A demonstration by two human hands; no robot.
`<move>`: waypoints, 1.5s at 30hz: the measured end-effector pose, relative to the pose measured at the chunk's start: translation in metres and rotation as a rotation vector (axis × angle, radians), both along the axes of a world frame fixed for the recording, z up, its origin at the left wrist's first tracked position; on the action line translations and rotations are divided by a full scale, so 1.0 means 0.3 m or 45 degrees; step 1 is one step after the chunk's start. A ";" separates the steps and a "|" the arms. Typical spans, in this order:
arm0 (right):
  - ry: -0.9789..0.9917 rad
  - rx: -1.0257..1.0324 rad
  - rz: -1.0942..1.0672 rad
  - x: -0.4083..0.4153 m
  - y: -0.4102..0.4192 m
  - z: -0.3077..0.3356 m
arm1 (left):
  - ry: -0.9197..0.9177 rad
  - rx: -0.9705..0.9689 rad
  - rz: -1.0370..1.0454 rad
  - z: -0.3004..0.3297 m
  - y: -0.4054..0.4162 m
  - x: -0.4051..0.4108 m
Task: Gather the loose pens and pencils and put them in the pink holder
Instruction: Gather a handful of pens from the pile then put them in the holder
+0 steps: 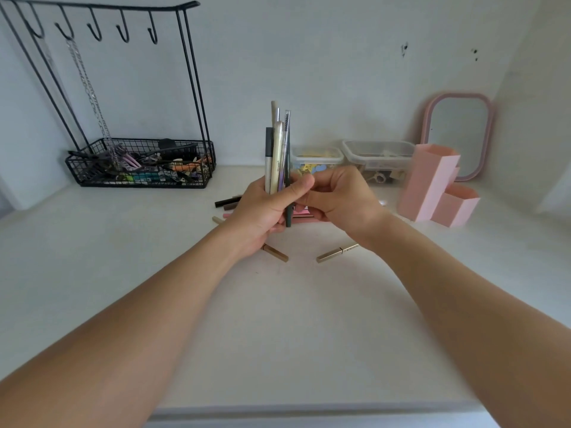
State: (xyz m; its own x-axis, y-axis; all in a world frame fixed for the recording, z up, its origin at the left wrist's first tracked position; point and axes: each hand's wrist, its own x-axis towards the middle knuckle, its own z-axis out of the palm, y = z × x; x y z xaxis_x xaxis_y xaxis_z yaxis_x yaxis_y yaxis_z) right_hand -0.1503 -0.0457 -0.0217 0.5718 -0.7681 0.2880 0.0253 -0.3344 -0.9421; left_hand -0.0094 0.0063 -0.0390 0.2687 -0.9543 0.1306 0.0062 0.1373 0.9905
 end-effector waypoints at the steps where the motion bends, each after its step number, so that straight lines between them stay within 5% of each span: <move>1: -0.025 0.022 0.009 0.002 0.003 -0.003 | -0.017 0.003 0.005 -0.002 -0.001 0.000; 10: 0.030 0.008 0.056 0.019 0.000 -0.013 | -0.160 -0.072 0.209 -0.013 -0.015 0.022; 14: 0.309 -0.307 -0.374 -0.030 -0.076 0.013 | 0.029 -0.071 0.215 0.015 -0.006 0.032; 19: 0.712 -0.590 -0.580 -0.112 -0.153 0.025 | 0.106 -0.051 0.154 0.027 -0.001 0.043; 32: 1.239 -0.590 -0.506 -0.150 -0.214 -0.007 | 0.046 0.044 0.168 -0.001 -0.018 0.051; 37: 1.017 -0.638 -0.483 -0.159 -0.197 0.033 | 0.027 0.065 0.151 0.006 -0.009 0.046; 45: 0.131 0.043 -0.045 -0.074 -0.093 0.061 | -0.003 0.063 -0.004 0.007 -0.001 0.033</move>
State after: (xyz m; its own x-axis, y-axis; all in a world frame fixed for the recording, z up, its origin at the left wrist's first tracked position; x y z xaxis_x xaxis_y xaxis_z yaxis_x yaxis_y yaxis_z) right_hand -0.1726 -0.0735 -0.0035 0.5694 -0.7967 0.2027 -0.0832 -0.3011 -0.9500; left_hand 0.0005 0.0059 -0.0370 0.2657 -0.9604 0.0839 0.0044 0.0883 0.9961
